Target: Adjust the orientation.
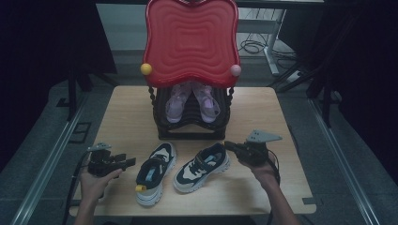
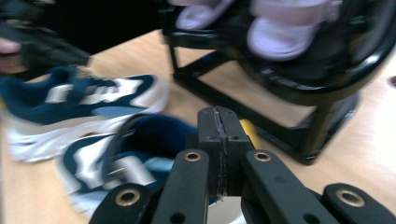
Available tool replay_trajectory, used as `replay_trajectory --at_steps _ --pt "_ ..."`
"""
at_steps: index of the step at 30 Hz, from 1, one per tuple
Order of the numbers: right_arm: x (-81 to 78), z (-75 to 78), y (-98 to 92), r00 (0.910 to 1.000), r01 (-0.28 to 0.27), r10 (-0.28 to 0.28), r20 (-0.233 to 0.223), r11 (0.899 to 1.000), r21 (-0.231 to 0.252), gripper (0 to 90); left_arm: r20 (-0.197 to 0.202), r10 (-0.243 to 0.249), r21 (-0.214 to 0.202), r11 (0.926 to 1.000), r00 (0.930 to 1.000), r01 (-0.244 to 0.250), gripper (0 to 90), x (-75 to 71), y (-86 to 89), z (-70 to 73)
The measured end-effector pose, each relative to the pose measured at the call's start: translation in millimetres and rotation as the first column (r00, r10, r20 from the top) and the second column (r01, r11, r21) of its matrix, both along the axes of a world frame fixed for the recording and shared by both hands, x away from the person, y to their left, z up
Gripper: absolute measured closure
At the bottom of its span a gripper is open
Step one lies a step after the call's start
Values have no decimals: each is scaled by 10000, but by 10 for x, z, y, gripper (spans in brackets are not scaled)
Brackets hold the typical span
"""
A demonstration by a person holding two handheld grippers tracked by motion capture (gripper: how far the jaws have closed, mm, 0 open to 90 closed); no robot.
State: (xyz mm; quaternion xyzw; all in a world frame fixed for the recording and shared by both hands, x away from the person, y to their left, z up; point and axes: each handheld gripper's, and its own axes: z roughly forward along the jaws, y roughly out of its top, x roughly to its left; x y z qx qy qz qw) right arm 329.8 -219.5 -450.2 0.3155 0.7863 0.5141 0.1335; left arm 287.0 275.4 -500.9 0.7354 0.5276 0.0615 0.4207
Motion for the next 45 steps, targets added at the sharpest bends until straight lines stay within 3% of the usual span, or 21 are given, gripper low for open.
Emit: replay_trajectory --at_steps 6,10,14,24,32,40,45 --pt "342 -73 20 9990 -222 216 -396 9996 -153 897 -60 -86 -20 10000 9999 86 414 6 6 -18" --pt "460 -188 32 9973 -362 343 -653 9990 -279 897 -102 -42 -100 9999 9999 41 413 -3 42 -29" --pt "541 -257 39 9951 -414 404 -897 9991 -90 897 -153 -15 -217 9998 9999 12 413 -8 69 -27" --pt "608 -178 113 9920 -845 836 -944 9964 -56 897 -370 -149 -211 9997 9992 141 411 4 71 -67" --pt "664 -298 151 9835 -1450 1419 -1120 9892 -205 898 -458 -219 -196 9996 9987 210 410 7 56 -78" --pt "669 -380 174 9673 -2216 2161 -1325 9747 -284 898 -491 -229 -158 9996 9985 222 411 8 54 -87" --pt "646 -372 145 9660 -2241 2178 -1389 9741 -305 898 -537 -247 -166 9996 9983 239 411 9 54 -95"
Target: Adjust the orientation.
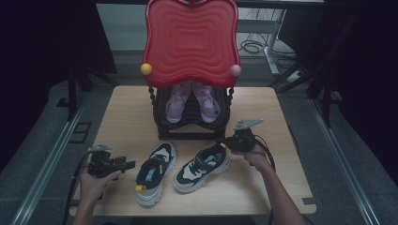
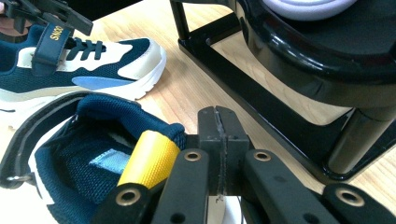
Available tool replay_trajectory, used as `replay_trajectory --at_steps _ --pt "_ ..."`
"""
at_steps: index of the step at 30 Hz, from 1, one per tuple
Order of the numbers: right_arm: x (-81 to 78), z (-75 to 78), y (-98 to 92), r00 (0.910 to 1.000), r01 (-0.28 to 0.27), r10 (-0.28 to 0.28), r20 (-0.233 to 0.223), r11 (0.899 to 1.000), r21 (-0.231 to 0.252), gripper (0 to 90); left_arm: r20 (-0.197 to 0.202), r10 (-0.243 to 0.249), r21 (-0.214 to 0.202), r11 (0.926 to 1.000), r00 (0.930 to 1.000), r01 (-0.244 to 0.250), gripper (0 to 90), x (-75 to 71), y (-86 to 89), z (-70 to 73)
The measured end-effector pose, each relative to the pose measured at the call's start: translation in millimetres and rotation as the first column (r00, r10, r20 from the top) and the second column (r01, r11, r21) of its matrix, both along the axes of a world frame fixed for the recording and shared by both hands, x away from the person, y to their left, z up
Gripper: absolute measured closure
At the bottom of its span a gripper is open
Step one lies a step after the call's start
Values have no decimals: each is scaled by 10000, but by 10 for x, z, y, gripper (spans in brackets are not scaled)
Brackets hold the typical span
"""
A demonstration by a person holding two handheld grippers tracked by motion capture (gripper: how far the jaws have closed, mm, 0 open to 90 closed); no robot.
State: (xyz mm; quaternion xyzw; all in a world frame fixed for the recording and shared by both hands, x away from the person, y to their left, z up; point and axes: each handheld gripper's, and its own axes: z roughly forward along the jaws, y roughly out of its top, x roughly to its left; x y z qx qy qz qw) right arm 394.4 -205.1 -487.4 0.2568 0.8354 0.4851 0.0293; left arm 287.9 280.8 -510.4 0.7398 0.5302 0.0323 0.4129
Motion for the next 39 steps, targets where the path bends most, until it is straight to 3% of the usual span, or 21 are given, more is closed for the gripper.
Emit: replay_trajectory --at_steps 10,22,34,39 --pt "-115 -30 -162 9999 -131 133 -83 9997 224 899 14 70 -38 10000 10000 -70 411 -3 6 2" --pt "-356 -22 -346 9996 -273 271 119 9995 169 899 -42 -8 -73 10000 10000 8 411 2 -9 -5" --pt "-660 -60 -506 9997 -182 178 154 9995 239 898 -24 43 -115 9999 10000 -43 411 -3 8 -3" --pt "-824 -66 -543 9998 94 -96 155 9999 129 898 -26 1 -196 9998 10000 -1 411 -5 3 -2"
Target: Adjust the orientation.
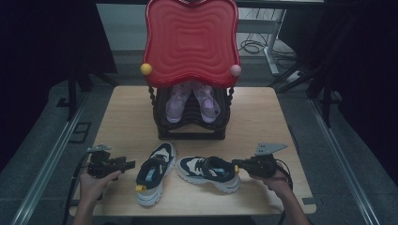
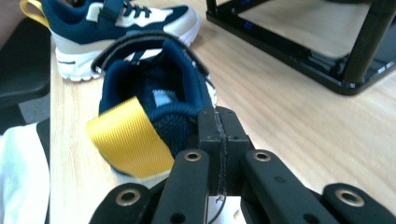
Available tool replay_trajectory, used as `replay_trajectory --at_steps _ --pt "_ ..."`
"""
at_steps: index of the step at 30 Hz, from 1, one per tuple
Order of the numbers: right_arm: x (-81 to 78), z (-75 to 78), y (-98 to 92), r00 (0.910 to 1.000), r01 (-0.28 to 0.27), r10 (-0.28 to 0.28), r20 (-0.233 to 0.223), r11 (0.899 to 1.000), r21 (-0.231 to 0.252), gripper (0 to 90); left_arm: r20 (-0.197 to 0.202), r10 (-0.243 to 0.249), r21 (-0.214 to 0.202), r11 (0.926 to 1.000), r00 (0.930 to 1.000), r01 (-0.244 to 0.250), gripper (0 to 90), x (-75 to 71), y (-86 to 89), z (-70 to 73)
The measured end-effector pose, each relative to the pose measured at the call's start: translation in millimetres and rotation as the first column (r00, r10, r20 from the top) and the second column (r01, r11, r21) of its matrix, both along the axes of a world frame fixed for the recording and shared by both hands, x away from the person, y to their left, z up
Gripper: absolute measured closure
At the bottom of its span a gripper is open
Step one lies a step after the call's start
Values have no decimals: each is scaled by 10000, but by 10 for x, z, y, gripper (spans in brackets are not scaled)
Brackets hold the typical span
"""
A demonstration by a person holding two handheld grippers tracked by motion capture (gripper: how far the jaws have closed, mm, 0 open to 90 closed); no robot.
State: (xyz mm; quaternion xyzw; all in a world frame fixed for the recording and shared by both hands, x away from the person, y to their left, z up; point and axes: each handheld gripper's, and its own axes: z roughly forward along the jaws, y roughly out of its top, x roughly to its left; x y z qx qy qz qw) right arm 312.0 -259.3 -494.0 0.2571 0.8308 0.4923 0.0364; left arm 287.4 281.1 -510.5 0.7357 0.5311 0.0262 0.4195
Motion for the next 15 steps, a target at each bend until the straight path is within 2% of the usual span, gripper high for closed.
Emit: replay_trajectory --at_steps 12,15 --pt "-356 -36 -56 9999 133 -134 77 9999 65 898 72 22 57 10000 10000 -22 411 -32 5 31" --pt "-411 -25 -47 9999 155 -155 63 9999 -44 897 68 2 59 10000 10000 -3 410 -38 2 40"
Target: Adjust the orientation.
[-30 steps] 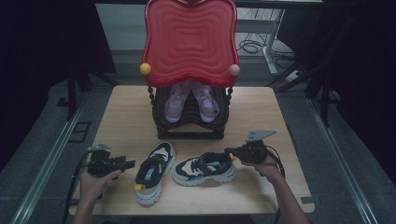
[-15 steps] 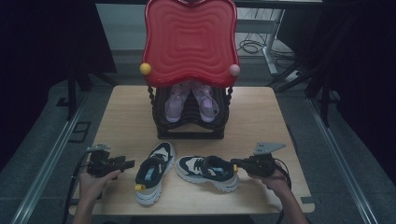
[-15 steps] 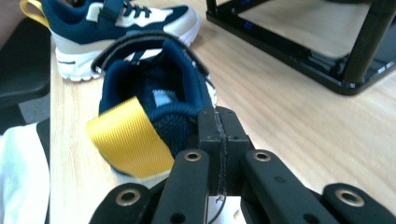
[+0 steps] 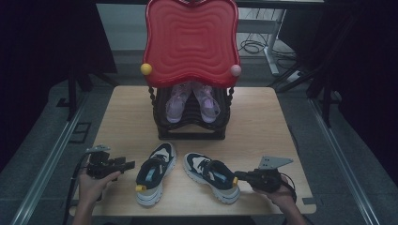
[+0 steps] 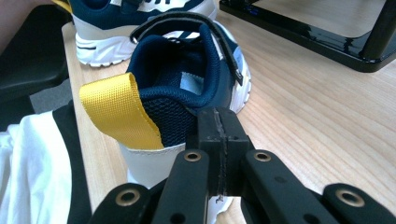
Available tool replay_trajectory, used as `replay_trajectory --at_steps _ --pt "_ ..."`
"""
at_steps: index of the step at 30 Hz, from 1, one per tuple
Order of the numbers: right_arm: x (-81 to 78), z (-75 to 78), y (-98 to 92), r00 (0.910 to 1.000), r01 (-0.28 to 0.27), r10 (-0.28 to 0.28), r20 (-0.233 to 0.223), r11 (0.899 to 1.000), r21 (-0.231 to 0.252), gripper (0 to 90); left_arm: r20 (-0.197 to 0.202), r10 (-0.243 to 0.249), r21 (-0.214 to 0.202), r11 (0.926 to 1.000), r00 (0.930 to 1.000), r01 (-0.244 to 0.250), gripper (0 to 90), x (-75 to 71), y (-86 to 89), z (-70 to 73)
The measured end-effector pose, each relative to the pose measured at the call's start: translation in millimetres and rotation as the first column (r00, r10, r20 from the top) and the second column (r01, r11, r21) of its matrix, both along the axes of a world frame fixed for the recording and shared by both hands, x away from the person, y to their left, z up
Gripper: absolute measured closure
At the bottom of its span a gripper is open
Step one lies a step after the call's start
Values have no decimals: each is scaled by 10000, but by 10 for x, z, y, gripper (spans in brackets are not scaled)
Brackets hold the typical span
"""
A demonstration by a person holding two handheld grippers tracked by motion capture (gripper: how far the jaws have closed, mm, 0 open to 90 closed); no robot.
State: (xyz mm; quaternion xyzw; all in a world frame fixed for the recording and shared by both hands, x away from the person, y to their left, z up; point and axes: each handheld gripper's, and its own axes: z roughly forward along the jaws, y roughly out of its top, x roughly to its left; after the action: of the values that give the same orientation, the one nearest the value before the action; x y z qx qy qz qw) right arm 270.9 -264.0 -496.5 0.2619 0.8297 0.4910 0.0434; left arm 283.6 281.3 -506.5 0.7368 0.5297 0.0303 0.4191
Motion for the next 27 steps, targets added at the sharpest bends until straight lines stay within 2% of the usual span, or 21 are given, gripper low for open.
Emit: replay_trajectory --at_steps 6,12,18,24,27 --pt "-119 5 19 9999 147 -147 -89 9999 -22 897 28 -4 -15 10000 10000 5 410 -3 5 6" --pt "-167 9 34 9997 235 -235 -26 9997 -68 896 97 -39 -21 10000 9999 39 409 -24 -2 38" --pt "-124 -2 29 9990 454 -453 48 9989 -128 871 242 -52 -25 10000 9997 52 409 -53 3 94" --pt "-80 28 -1 9958 903 -904 122 9958 118 835 313 -31 -134 9999 9995 35 411 -123 -9 129" --pt "-82 47 -41 9937 1106 -1110 143 9935 249 801 306 -132 -39 9999 9994 133 411 -149 -38 152"
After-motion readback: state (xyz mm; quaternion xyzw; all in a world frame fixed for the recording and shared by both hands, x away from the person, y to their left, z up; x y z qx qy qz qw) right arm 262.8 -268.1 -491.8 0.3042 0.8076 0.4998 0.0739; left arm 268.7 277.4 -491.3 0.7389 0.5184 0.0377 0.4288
